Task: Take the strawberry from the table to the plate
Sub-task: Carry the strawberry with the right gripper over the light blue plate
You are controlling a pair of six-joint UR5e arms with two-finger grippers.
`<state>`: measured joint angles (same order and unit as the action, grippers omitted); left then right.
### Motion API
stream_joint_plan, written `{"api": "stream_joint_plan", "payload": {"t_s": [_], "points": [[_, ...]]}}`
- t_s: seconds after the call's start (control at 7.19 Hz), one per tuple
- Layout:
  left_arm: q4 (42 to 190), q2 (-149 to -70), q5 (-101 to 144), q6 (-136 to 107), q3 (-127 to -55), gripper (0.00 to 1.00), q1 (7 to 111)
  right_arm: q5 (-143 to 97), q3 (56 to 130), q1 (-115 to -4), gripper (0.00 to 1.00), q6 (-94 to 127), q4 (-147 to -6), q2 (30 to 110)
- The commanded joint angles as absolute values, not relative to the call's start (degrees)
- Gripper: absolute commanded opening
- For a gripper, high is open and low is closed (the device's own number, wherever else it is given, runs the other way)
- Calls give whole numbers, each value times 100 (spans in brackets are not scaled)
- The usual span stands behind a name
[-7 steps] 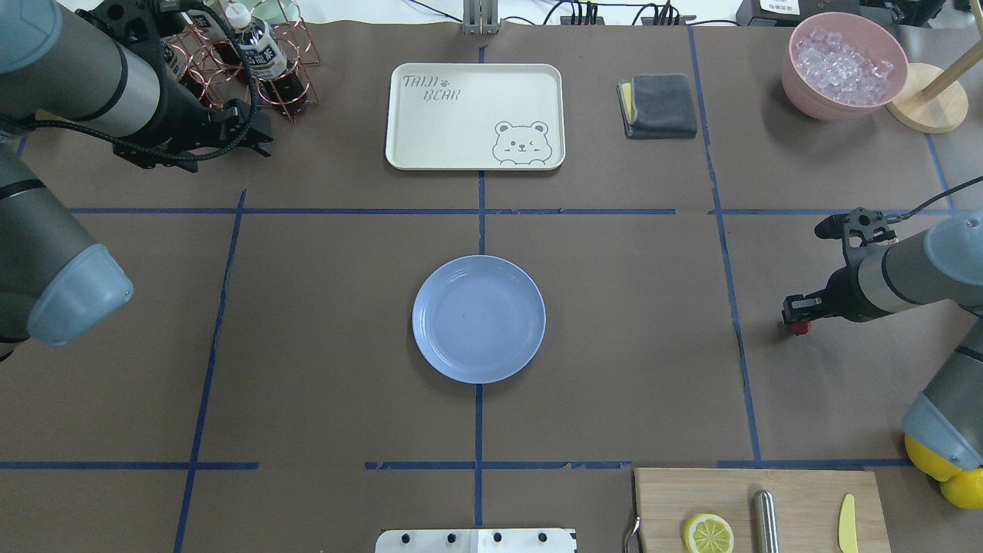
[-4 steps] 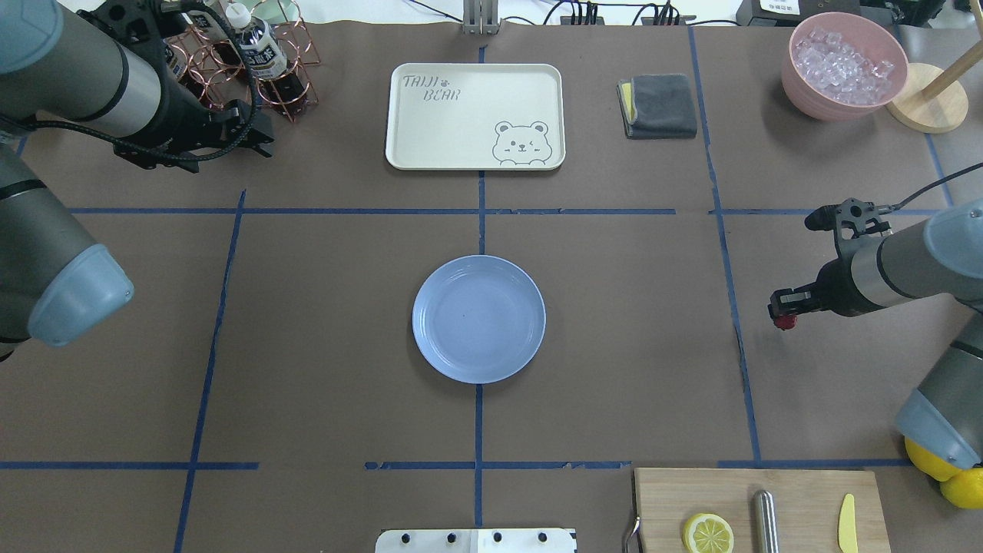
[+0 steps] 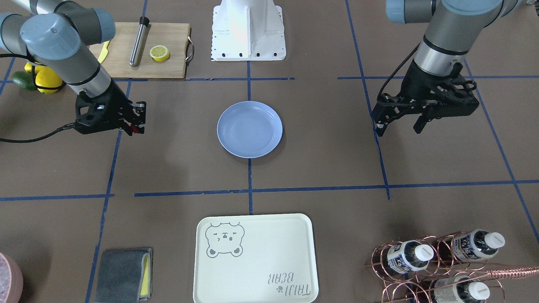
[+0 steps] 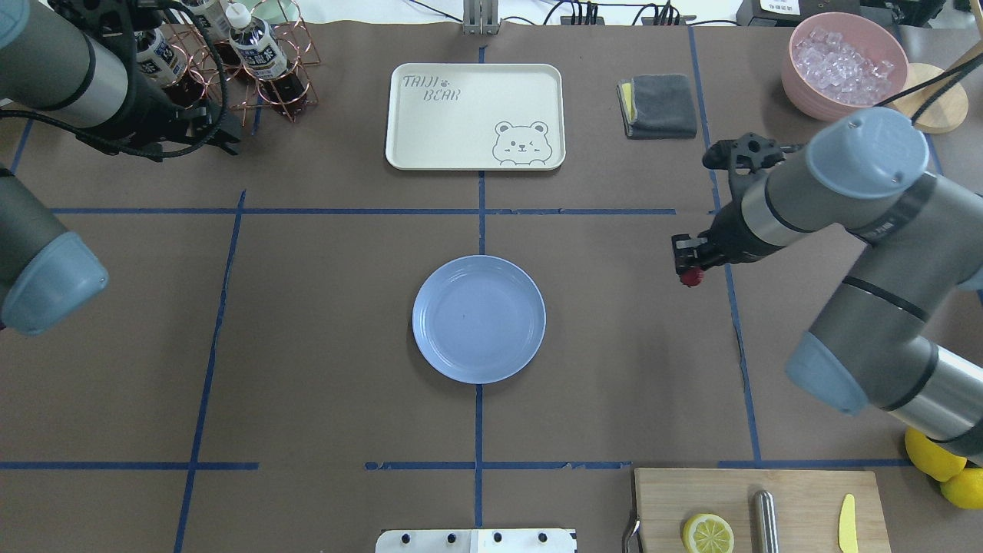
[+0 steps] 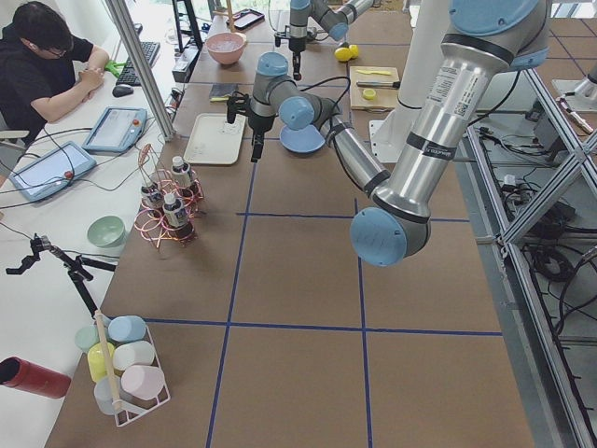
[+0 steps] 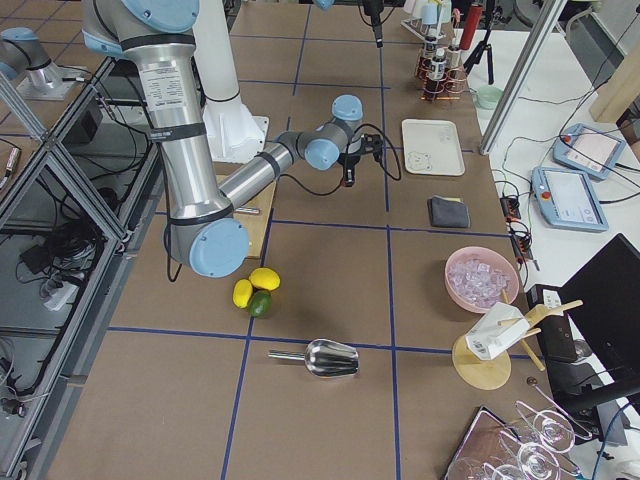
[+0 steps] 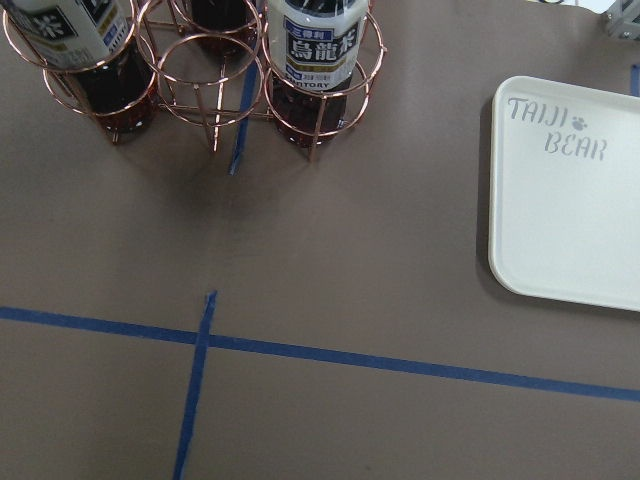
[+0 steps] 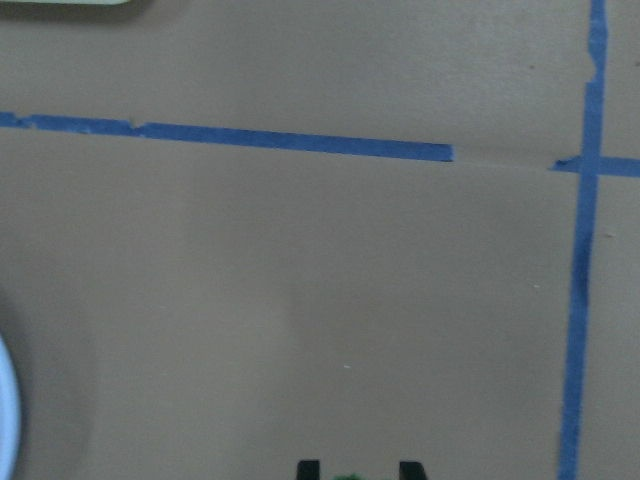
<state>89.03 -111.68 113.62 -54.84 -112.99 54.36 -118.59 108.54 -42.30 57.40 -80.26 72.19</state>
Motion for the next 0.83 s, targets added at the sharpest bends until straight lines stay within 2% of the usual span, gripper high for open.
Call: {"api": "stream_joint_plan", "payload": {"t_s": [0.0,0.28,0.7], "points": [[8929,-10646,11355,-4434,-11285,100,5554,-11813,10480,-3712,0,6832,-8420,5981],[9078,-10276,11373,-3966,-11233,100,5712,-11427,10022,-3184,0,7852,-8359,5443],[9806,-9591,11391,-3552,-11198,100,5950,-11120,9328,-2831,0,8033,-8341,4915]]}}
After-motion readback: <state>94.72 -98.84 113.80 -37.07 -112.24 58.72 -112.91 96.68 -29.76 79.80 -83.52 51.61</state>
